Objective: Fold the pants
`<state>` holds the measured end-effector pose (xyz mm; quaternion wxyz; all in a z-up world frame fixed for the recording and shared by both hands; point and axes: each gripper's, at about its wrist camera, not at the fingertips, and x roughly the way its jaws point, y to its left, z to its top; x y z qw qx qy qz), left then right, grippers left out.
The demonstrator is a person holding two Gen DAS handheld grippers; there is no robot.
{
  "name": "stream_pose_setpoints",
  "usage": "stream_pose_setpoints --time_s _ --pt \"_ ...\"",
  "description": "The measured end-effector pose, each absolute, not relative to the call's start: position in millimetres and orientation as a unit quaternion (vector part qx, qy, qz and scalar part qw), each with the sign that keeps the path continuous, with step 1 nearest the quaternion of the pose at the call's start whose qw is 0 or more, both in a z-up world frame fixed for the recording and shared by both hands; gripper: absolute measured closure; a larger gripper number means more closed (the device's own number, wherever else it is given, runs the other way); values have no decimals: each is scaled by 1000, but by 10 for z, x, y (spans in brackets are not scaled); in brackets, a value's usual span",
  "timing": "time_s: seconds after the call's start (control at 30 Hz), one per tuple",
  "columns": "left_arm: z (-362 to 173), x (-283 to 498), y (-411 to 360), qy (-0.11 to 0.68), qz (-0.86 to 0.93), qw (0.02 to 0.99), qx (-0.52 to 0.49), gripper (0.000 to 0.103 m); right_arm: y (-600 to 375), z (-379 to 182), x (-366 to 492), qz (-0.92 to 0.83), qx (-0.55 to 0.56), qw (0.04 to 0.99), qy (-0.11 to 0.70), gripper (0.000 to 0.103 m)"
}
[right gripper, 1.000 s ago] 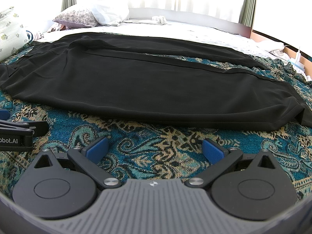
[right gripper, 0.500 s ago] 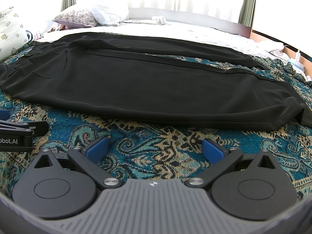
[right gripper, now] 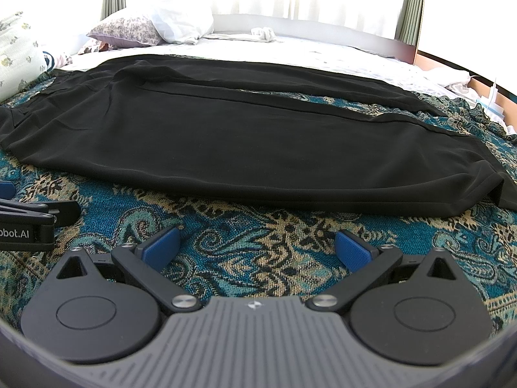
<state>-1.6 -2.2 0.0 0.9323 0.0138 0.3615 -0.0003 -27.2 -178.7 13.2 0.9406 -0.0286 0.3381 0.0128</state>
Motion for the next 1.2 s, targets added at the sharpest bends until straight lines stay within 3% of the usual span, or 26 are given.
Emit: stream_pose_setpoints --time_s 0.27,0.53,0.8,1.07,1.1,1.17,1.2 --pt "118 78 100 382 -7 924 3 0 -2119 303 -237 5 16 935 353 0" --pt "363 402 931 343 92 931 -85 0 -3530 371 36 -185 99 921 329 0" --pt "507 865 1943 308 219 918 -119 14 -4718 280 222 -313 172 881 309 18" --pt "348 1257 2431 318 229 902 -179 15 -4985 312 433 -318 200 881 289 38" --pt "314 1277 2462 323 232 898 -190 17 -5032 318 443 -318 212 880 283 39" --pt "234 1331 2499 333 250 887 -199 37 -5082 357 399 -316 234 879 271 47" --pt "211 1346 2504 330 260 888 -188 39 -5124 358 397 -316 245 876 268 49"
